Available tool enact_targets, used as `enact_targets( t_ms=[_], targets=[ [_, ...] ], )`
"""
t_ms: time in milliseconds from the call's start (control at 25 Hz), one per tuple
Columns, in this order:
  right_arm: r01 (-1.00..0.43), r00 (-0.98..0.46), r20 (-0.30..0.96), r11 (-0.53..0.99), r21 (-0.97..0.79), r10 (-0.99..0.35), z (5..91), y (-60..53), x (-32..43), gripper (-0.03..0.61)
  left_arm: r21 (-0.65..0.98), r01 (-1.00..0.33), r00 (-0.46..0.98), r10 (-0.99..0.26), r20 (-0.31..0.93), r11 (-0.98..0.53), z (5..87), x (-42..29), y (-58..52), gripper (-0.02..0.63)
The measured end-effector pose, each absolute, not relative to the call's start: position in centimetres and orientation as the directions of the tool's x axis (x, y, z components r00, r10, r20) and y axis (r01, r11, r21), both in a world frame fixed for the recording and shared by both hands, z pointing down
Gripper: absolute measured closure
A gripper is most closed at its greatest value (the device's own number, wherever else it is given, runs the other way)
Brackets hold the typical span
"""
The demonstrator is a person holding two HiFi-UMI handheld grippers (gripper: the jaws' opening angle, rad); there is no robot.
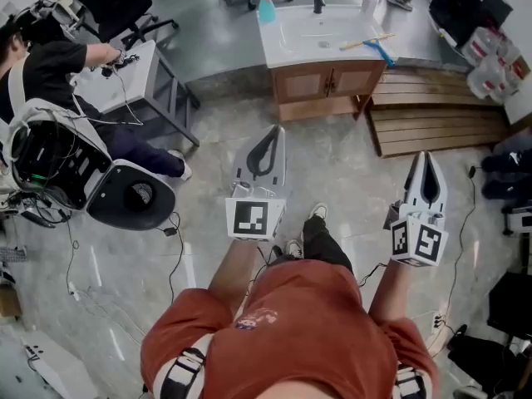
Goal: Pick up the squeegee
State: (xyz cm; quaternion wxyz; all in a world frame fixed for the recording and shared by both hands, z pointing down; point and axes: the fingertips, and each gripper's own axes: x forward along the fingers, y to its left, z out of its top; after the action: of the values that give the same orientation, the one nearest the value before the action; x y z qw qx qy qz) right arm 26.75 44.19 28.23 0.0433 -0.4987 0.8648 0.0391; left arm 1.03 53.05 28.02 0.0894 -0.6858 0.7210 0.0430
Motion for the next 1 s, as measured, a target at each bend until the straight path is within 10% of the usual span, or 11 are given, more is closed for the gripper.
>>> enact_targets(
  t_ms=[1000],
  targets=[
    [-0.883, -0.461, -0.060, 0.464, -0.074, -0.885, 33.5, 21.2, 21.3, 0.572, -0.105, -0.993, -0.034, -0.991, -0.128, 0.048, 30.8, -4.0, 29.6, 0.595]
  ],
)
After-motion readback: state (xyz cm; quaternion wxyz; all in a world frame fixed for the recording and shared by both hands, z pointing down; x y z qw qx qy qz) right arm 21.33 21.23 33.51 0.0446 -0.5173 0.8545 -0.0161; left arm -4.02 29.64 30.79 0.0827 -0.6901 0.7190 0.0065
